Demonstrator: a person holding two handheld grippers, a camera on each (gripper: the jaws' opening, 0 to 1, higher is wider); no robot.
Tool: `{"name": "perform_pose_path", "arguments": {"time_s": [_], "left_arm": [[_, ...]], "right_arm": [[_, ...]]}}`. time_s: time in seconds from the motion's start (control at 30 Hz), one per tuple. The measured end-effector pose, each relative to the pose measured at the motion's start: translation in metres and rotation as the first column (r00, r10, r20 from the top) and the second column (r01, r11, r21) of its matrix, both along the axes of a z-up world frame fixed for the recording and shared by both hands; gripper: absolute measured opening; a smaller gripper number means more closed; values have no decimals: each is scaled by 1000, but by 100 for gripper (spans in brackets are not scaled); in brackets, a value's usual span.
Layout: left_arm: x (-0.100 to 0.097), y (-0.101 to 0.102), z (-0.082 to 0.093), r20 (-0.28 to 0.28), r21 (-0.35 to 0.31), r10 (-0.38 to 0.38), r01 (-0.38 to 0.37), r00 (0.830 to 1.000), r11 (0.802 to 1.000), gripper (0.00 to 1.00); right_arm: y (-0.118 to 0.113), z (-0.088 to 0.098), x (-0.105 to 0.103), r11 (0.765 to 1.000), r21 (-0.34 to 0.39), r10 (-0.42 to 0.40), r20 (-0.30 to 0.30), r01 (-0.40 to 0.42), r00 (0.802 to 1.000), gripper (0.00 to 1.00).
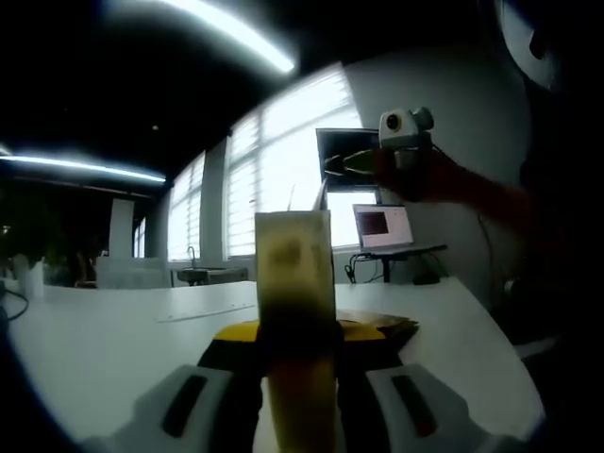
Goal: Extract single mask from mask box in order stack masks on table
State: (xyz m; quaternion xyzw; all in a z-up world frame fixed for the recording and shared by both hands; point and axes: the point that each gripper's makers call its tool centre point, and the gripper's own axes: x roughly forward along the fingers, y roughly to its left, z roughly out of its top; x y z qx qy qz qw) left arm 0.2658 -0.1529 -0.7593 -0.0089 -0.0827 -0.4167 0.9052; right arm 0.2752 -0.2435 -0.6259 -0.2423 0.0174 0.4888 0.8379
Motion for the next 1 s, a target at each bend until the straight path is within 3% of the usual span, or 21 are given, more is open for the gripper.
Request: {"name": "perform_pose_path", "arguments": {"time_s": [0.3,0.6,0.7,0.8,1.0], "left_arm": [[0,0,0,-1,0,-1,1,1000,1000,31],[0,0,0,-4,-2,-3,3,1000,1000,31],[1,1,-1,-8,-4,-5,5,1000,1000,31],[1,1,-1,-7,-2,-3,3,1000,1000,31],[1,1,-2,-7,0,-3,3,1000,1000,31]], "right_arm": [[19,1,6,990,-117,77,2,-76,997,19],[33,-4,7,961,-247,132,24,-122,991,19],[36,-3,7,959,-252,141,21,-132,990,18],[35,-10,7,939,-311,162,16,-149,987,18],[38,-15,12,916,-360,189,3,-176,982,18]]}}
